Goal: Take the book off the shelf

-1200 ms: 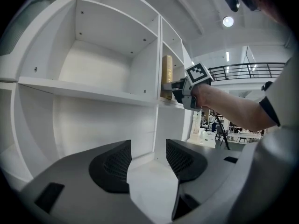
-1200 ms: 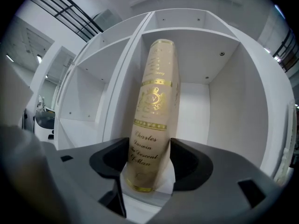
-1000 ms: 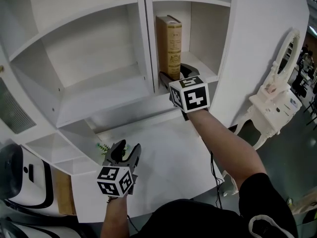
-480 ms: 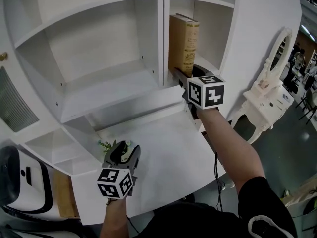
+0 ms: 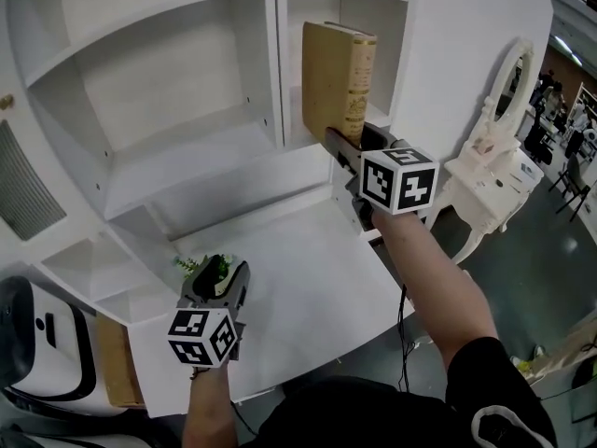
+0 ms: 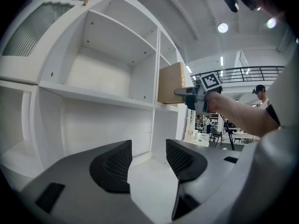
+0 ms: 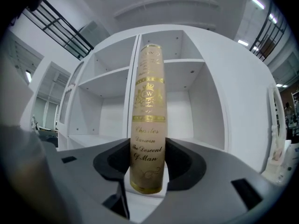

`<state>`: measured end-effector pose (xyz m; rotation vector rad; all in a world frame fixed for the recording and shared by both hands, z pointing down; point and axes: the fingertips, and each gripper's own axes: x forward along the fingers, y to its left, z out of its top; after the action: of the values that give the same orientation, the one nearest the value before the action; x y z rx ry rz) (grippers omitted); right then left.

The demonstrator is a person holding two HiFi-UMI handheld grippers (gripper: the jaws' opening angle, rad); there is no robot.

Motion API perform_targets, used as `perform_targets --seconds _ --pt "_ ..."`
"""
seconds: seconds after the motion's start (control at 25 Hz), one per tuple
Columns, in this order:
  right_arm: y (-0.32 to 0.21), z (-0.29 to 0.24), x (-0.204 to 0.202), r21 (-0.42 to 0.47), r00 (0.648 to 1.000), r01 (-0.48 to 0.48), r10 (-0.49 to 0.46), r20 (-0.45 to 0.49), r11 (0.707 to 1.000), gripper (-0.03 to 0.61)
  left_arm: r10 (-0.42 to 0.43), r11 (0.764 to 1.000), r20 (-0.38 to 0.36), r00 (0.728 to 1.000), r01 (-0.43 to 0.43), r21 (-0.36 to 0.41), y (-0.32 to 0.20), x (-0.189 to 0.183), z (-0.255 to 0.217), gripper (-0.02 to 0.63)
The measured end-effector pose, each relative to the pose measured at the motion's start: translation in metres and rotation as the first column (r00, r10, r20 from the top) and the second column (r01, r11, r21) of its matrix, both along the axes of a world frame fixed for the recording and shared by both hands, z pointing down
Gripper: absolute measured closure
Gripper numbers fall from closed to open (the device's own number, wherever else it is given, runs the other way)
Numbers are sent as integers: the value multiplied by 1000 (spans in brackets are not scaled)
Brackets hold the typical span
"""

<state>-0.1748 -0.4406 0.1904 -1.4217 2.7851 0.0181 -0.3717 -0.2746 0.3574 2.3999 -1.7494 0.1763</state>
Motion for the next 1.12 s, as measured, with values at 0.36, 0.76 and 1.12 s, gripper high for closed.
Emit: perform_targets --seconds 0.36,0.76,1.12 --pt "62 1 65 29 994 80 -82 71 996 370 60 998 -2 998 -60 -29 11 88 8 380" --pt "131 12 121 49 971 191 -196 137 980 370 53 996 27 998 -51 -70 36 160 31 380" --pt "173 67 135 49 946 289 -293 138 956 370 -43 995 31 999 46 -89 61 174 45 380"
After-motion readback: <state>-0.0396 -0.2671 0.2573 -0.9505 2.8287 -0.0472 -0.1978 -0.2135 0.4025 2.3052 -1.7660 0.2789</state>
